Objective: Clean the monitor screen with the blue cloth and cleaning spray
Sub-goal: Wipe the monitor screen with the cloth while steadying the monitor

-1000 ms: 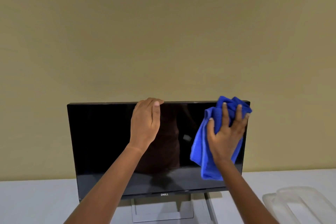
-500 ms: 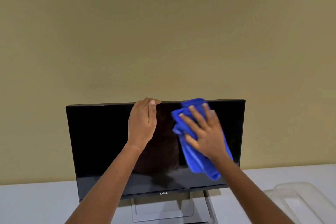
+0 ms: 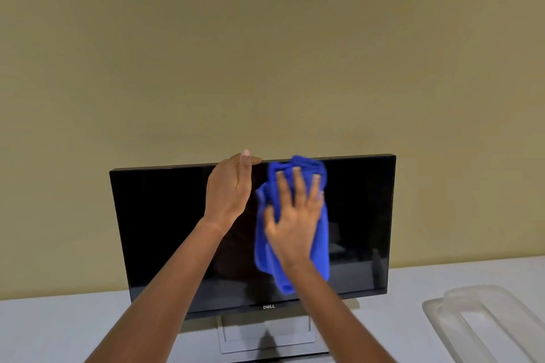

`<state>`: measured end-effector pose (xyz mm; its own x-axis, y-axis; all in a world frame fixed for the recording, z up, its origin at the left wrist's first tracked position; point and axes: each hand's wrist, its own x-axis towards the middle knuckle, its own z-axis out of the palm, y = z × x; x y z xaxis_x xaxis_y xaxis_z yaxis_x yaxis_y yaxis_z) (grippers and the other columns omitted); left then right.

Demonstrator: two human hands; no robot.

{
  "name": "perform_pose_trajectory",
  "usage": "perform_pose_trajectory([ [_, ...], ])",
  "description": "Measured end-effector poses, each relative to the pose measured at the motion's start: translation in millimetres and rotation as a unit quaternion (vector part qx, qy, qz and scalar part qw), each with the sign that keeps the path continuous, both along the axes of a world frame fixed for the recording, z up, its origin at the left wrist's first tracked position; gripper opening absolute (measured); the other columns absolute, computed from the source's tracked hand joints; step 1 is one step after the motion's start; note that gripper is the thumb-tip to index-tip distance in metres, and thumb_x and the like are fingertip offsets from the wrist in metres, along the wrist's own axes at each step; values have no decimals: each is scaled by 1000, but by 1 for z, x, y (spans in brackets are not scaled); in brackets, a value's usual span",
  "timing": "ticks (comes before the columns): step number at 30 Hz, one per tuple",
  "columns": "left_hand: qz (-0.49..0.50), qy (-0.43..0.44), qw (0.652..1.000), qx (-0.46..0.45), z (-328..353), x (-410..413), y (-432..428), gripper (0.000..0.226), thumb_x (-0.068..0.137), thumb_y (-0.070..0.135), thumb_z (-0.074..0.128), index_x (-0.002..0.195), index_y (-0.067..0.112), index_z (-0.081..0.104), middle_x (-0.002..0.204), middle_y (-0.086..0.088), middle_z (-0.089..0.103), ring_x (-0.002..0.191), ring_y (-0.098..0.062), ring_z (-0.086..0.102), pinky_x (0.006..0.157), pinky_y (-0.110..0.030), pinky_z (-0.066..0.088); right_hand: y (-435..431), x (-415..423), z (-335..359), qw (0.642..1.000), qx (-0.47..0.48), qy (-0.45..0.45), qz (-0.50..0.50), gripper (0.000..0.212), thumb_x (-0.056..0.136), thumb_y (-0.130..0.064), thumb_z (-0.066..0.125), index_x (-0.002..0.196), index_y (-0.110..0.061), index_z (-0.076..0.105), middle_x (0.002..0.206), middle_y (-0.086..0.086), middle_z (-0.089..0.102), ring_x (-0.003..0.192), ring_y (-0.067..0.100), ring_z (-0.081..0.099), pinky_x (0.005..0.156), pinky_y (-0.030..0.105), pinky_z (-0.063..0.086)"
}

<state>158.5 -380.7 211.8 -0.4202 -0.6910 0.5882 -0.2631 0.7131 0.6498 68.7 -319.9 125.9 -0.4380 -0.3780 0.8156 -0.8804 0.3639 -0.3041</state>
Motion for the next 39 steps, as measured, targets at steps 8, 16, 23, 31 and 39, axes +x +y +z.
perform_pose_trajectory([
  [8, -54, -55, 995, 56, 10, 11, -11, 63, 98, 40, 11, 103, 19, 70, 114, 1, 68, 111, -10, 56, 88, -15, 31, -10, 3, -18, 965, 118, 221, 83, 53, 82, -42, 48, 133, -28, 40, 145, -4, 32, 145, 28, 4, 112, 49, 16],
  [16, -78, -32, 992, 90, 7, 13, -6, 60, 97, 40, 13, 108, 18, 67, 123, 3, 63, 126, -10, 46, 96, -15, 22, 70, -124, -1, 997, 11, 56, -44, 55, 82, -38, 44, 135, -24, 40, 145, 6, 32, 137, 39, 21, 108, 50, 28],
  [23, -68, -39, 993, 85, 8, 13, -4, 54, 98, 38, 17, 108, 18, 67, 123, 3, 63, 125, -10, 47, 94, -14, 24, 31, -64, 10, 979, -104, -152, -86, 55, 82, -33, 41, 133, -13, 48, 145, 16, 38, 137, 44, 22, 105, 54, 32],
  [31, -82, -51, 991, 90, 11, 15, -9, 58, 97, 41, 14, 110, 20, 67, 123, 4, 63, 122, -9, 49, 93, -13, 23, -19, 45, -33, 985, 101, 120, 65, 53, 80, -39, 48, 131, -27, 40, 145, -2, 28, 143, 26, 9, 114, 42, 10],
  [39, -76, -154, 985, -1, 15, 57, -37, 85, 83, 69, 4, 119, 16, 60, 124, -6, 63, 122, -22, 52, 94, -27, 35, 39, -33, 7, 996, -15, 31, 77, 64, 80, -24, 46, 140, -28, 25, 148, 6, 21, 136, 30, 20, 114, 22, 12],
])
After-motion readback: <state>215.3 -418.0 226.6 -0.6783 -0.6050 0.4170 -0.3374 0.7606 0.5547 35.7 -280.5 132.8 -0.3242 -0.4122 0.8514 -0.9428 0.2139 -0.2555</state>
